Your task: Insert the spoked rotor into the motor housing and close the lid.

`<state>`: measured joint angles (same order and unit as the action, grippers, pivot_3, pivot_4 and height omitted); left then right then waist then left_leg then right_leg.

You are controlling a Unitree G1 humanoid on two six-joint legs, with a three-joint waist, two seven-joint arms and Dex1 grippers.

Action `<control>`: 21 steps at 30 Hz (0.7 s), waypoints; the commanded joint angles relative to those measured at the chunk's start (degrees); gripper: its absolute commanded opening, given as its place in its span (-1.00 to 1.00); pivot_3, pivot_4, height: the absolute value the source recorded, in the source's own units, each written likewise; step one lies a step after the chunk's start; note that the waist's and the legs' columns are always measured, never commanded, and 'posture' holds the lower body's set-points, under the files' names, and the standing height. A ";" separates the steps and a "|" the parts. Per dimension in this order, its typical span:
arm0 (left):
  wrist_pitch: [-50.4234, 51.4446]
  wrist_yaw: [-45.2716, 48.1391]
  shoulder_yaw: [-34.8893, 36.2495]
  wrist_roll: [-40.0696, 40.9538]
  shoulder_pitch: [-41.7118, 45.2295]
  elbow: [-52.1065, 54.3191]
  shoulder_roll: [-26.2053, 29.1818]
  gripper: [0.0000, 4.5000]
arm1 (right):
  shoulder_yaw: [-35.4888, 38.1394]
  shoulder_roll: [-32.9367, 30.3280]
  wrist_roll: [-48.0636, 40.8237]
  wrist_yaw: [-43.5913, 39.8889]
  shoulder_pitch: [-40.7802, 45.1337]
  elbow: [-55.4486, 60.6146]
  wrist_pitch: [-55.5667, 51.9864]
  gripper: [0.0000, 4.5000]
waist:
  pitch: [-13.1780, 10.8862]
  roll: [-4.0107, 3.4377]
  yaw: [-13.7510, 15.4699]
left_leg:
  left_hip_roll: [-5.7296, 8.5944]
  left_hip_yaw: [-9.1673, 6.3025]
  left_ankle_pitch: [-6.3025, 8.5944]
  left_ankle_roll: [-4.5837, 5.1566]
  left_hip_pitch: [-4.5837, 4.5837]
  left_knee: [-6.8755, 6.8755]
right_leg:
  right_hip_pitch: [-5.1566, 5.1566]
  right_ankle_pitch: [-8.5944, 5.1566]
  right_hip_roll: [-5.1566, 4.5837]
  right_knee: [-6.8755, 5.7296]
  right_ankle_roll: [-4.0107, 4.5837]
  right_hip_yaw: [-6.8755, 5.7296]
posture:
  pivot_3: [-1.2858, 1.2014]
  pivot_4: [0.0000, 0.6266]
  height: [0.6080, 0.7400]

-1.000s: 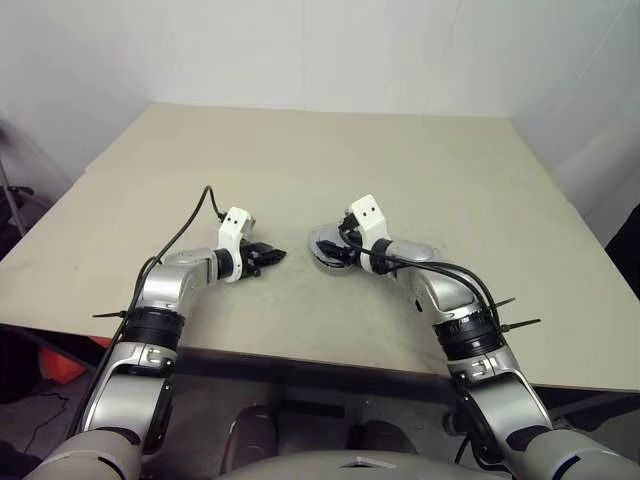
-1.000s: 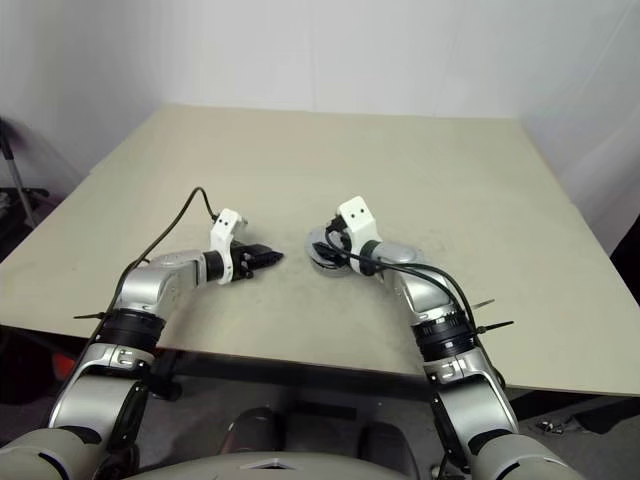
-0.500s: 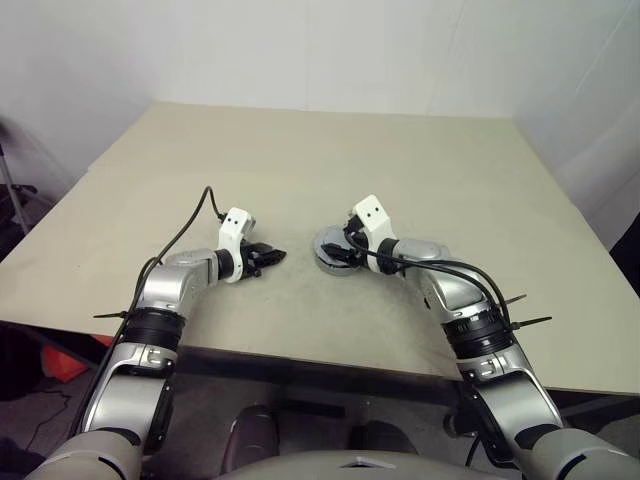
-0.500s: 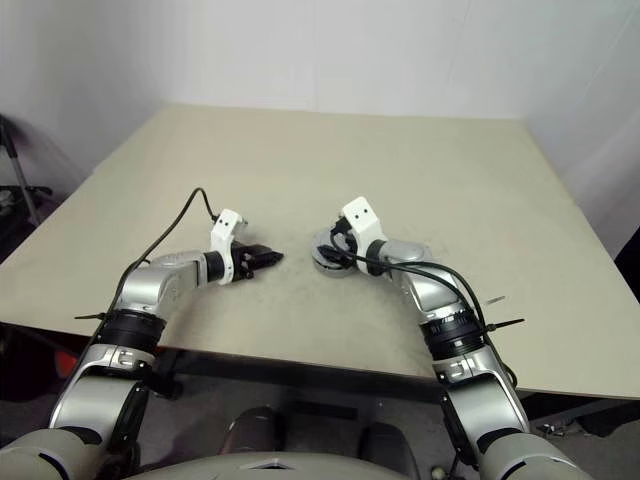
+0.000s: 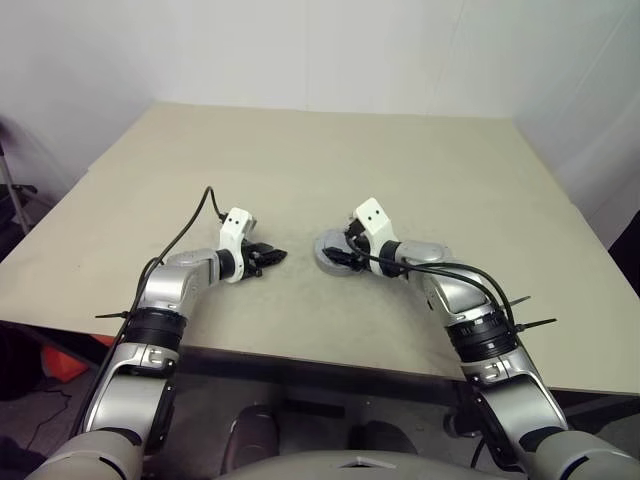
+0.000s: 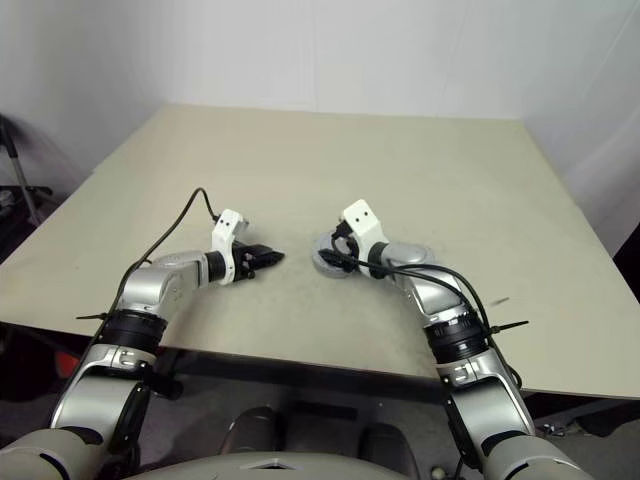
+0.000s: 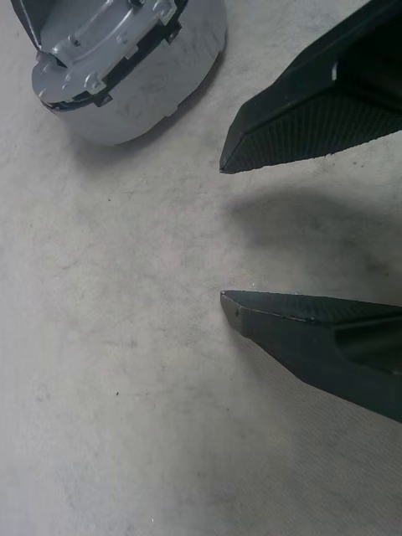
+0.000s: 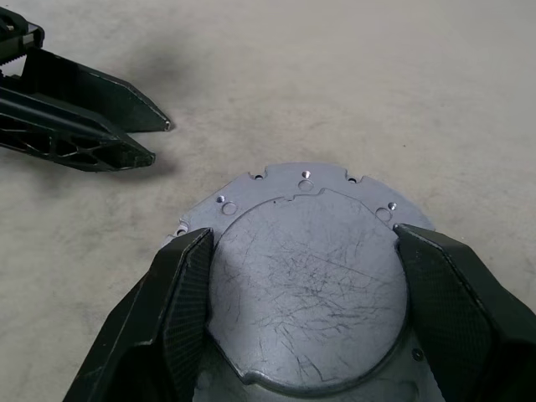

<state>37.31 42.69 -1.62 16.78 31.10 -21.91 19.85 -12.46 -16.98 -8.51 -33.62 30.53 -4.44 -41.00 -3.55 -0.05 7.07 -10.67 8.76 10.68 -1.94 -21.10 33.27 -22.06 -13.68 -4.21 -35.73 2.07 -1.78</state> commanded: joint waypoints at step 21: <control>1.46 -0.74 0.63 1.64 -1.26 4.87 -0.72 0.05 | -1.21 -4.01 3.04 -3.59 0.02 -7.20 4.12 0.32 | 0.04 0.03 0.11 | 0.02 0.00 0.00 0.00 0.16 0.01 | 0.19 0.00 -0.01 0.01 0.00 0.00 | 0.03 -1.00 1.00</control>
<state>38.70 42.08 -1.63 17.66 29.57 -19.46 19.14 -13.62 -19.75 -7.16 -37.86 31.20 -8.73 -35.94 -3.51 -0.02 7.17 -10.65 8.76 10.67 -1.94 -20.87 33.28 -21.79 -13.68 -4.22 -35.72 2.08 -1.78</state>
